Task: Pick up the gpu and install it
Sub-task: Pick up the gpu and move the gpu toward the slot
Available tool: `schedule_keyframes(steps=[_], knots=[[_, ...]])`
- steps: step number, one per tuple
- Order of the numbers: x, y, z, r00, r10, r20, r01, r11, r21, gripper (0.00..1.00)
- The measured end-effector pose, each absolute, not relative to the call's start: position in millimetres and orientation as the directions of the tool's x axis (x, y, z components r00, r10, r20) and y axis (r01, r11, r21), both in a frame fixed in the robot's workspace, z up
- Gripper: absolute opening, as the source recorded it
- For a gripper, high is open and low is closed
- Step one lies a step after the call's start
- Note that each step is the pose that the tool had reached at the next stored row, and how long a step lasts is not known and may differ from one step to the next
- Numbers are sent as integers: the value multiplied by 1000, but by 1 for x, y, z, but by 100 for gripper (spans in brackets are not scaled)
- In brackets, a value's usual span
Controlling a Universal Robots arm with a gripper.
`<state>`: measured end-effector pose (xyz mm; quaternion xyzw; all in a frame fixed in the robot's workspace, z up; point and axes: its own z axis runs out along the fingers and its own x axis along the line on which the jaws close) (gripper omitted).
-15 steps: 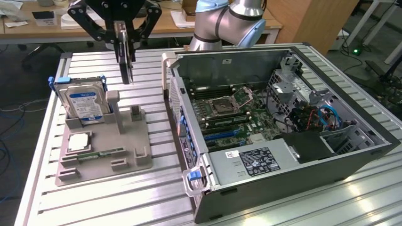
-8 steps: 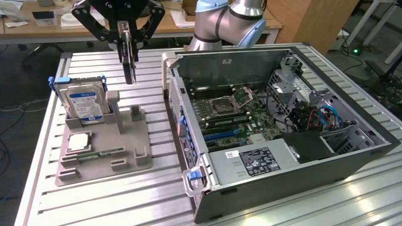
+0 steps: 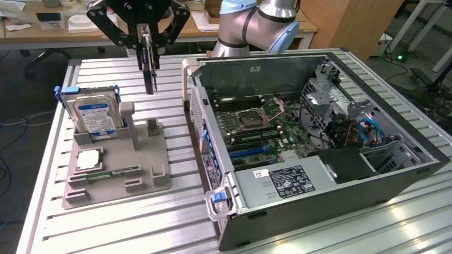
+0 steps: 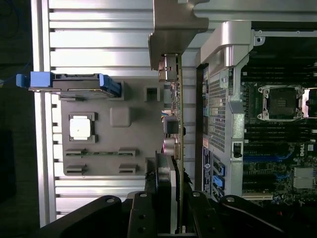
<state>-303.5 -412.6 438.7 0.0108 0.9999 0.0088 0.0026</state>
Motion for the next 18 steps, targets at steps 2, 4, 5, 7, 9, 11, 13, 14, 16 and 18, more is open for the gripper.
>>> schedule_keyframes(steps=[2,4,5,7,9,11,13,14,16,18], knots=[[-302,-413,439,-1000,22,-5,22,1000,18,28],[-300,-413,439,-1000,22,-5,22,1000,18,28],[-299,-413,439,-1000,22,-5,22,1000,18,28],[-298,-413,438,-1000,22,-5,22,1000,18,28],[-296,-413,438,-1000,22,-5,22,1000,18,28],[-295,-413,438,-1000,22,-5,22,1000,18,28],[-293,-413,438,-1000,22,-5,22,1000,18,28],[-292,-413,438,-1000,22,-5,22,1000,18,28],[-290,-413,438,-1000,22,-5,22,1000,18,28],[-288,-413,438,-1000,22,-5,22,1000,18,28]])
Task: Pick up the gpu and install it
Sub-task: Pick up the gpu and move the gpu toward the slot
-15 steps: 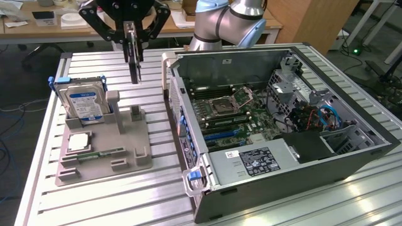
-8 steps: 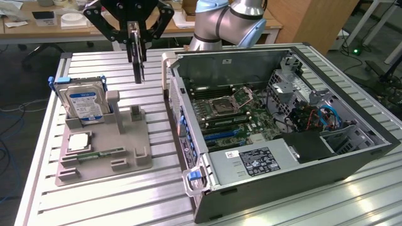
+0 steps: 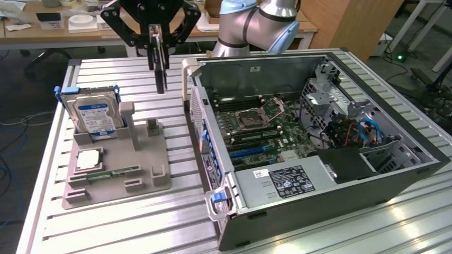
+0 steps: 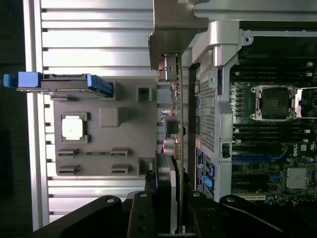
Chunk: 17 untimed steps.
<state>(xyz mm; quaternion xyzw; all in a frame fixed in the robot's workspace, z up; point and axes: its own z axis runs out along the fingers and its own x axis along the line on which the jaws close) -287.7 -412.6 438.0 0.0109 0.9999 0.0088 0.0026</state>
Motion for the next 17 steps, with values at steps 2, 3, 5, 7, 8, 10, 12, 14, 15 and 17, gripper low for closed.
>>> schedule_keyframes(steps=[2,3,5,7,8,10,12,14,15,17], knots=[[-286,-413,438,-1000,22,-5,22,1000,18,28],[-285,-413,438,-1000,22,-5,22,1000,18,28],[-282,-413,438,-1000,22,-5,22,1000,18,28],[-280,-413,438,-1000,22,-5,22,1000,18,28],[-279,-413,438,-1000,22,-5,22,1000,18,28],[-277,-413,438,-1000,22,-5,22,1000,18,28],[-275,-413,437,-1000,22,-5,22,1000,18,28],[-273,-413,437,-1000,22,-5,22,1000,18,28],[-272,-413,437,-1000,22,-5,22,1000,18,28],[-270,-413,437,-1000,22,-5,22,1000,18,28]])
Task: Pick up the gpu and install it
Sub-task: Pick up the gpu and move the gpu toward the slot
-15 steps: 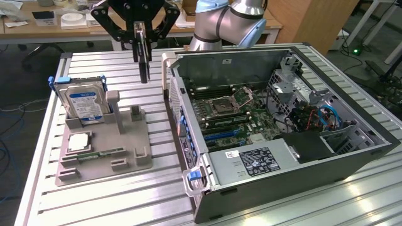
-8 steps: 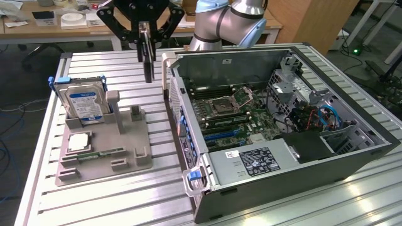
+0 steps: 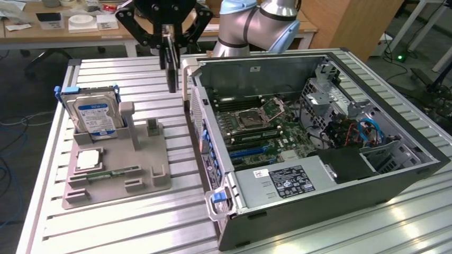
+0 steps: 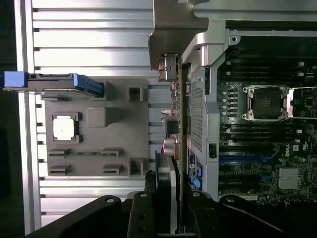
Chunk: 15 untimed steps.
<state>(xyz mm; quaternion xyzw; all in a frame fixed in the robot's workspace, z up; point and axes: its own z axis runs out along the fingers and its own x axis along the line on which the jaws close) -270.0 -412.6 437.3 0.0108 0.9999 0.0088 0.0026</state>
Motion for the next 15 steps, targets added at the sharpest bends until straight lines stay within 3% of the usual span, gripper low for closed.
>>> schedule_keyframes(steps=[15], knots=[[-253,-413,436,-1000,19,-5,19,1000,18,28]])
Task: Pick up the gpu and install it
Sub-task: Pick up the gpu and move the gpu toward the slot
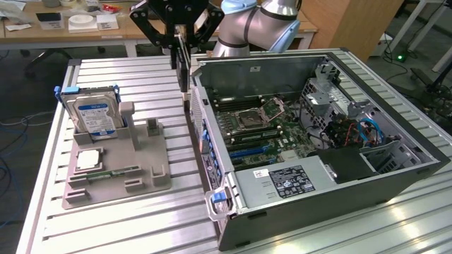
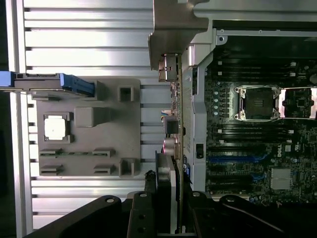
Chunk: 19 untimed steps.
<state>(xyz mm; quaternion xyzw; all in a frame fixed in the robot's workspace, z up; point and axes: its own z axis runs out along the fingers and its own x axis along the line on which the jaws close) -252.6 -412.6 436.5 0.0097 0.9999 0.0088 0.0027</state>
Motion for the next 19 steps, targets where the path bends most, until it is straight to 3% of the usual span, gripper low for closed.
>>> schedule_keyframes(steps=[19], knots=[[-233,-413,436,-1000,19,-5,19,1000,18,28]])
